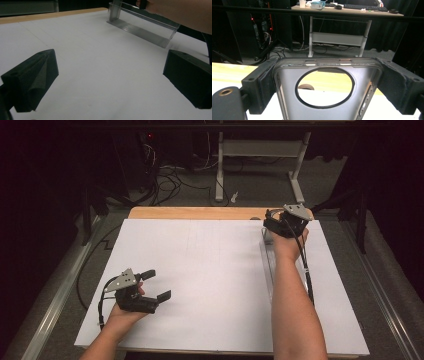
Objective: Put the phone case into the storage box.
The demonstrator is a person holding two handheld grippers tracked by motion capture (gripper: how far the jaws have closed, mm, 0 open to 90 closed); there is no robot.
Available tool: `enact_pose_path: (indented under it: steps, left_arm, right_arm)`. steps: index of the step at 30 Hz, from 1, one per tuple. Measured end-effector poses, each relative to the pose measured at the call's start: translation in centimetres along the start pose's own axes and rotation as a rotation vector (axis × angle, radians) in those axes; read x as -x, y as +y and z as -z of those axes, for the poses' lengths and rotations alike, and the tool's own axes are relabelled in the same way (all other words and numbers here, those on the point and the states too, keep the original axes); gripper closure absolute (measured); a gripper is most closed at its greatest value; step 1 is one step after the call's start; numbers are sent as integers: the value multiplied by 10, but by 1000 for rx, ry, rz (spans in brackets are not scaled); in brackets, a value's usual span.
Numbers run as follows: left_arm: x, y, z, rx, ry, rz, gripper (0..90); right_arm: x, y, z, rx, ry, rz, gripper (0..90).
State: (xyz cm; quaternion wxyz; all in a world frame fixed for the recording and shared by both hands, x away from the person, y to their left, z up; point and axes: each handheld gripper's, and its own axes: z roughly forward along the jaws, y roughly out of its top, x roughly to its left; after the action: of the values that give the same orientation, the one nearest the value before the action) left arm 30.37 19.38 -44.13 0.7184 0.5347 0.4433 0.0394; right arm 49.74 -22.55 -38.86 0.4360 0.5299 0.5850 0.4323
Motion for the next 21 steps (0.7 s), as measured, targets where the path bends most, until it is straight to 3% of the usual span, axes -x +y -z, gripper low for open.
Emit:
enact_pose_path:
  steps: [21]
  left_arm:
    - [0, 0, 0, -3, 1, -1, 10]
  right_arm:
    - [-3, 3, -7, -25, 9, -1, 60]
